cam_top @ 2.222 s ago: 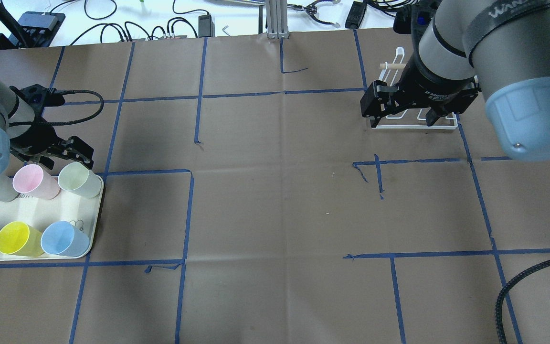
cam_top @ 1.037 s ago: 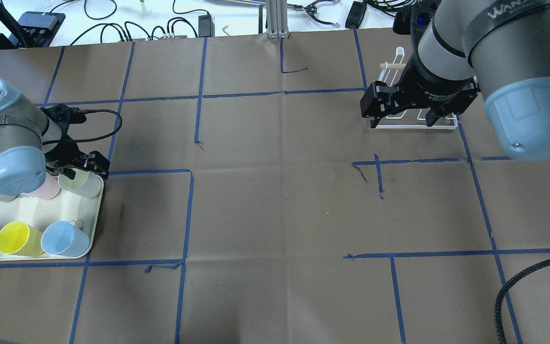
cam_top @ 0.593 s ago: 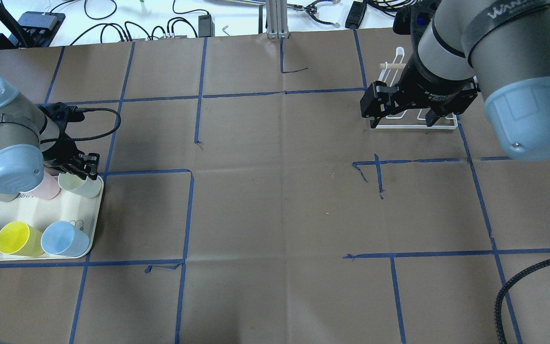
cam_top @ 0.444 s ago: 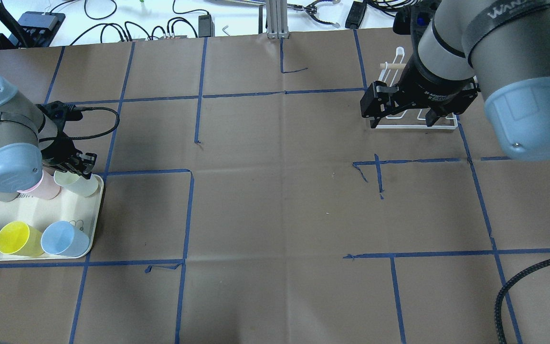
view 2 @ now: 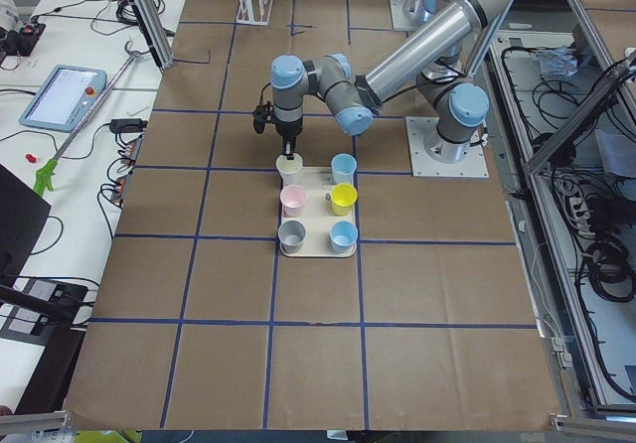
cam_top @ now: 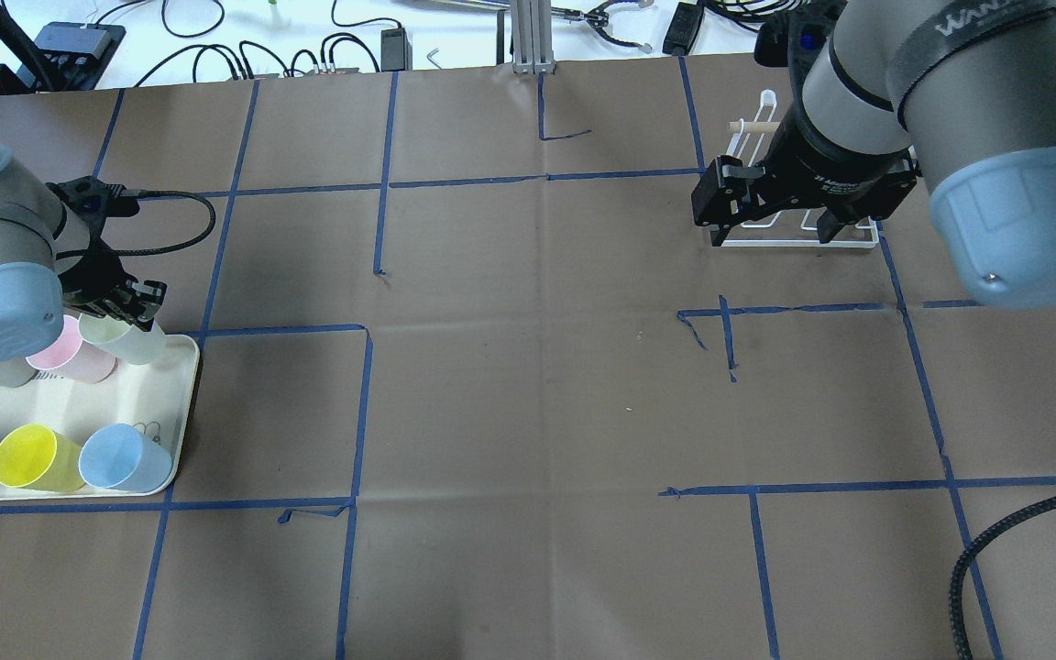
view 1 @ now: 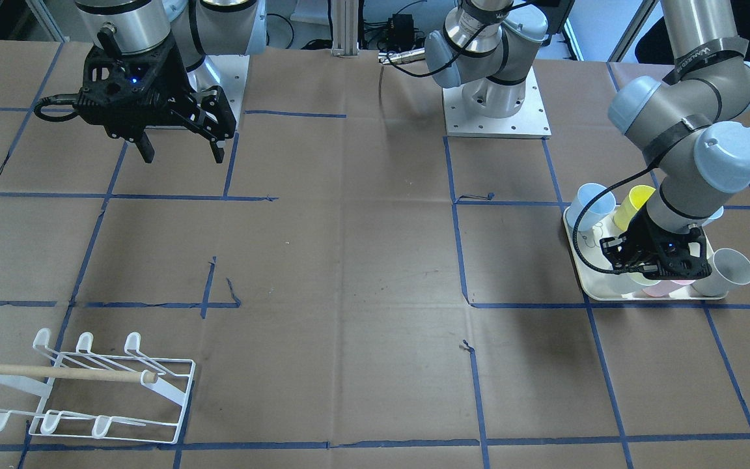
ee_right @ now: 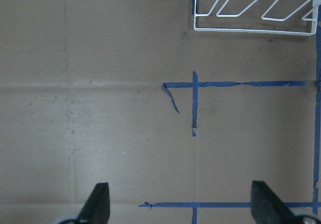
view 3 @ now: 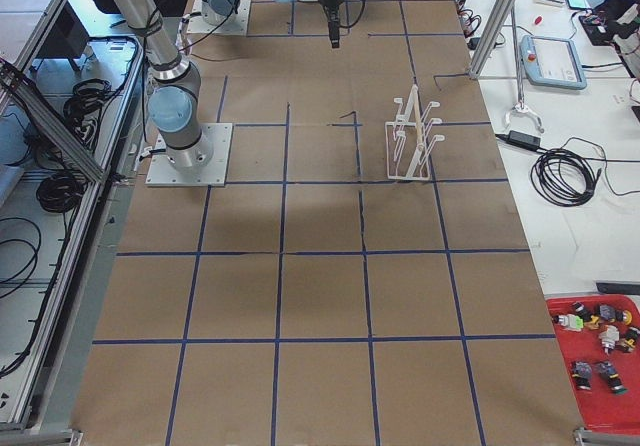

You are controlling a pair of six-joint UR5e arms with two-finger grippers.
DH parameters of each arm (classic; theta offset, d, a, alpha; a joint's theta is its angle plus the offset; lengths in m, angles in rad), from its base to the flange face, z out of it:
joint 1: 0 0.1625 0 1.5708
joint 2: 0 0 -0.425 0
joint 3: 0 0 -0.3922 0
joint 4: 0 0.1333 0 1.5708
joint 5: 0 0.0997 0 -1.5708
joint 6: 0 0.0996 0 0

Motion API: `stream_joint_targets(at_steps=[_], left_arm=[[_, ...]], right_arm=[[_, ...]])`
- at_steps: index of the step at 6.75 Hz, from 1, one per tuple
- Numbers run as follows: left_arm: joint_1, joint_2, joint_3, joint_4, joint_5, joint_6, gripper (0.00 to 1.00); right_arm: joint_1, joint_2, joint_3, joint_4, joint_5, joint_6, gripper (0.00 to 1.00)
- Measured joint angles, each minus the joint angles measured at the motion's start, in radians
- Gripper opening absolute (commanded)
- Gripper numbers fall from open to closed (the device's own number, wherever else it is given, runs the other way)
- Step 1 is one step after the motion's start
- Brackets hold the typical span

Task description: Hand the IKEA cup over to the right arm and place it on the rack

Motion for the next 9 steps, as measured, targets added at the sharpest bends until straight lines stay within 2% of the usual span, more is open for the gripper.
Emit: stream_joint_targets(at_steps=[2,5,6,8,9], left_arm=[[-0.007,0.059,0.134,-0.2,-0.001,-0.002,0.0],[-0.021,0.054,0.379,-0.462,-0.042,-0.008,0.0],[-0.022,0.049,0.407,-0.478,-0.084,-0.003,0.0],[-0.023,0.037,0.414,-0.419,-0.289,0.042,0.0],[-0.025,0.028,0.413,-0.394,-0.393,0.067,0.0]], right_arm=[[0.0,0.001,0.009,-0.06,0.038,0.001,1.0],[0.0,-0.001,0.119,-0.404,0.168,0.115,1.0],[0.0,-0.001,0.182,-0.567,0.256,0.235,1.0],[0.0,0.001,0.266,-0.786,0.373,0.403,0.99],[0.0,0.005,0.32,-0.953,0.447,0.569,0.99]])
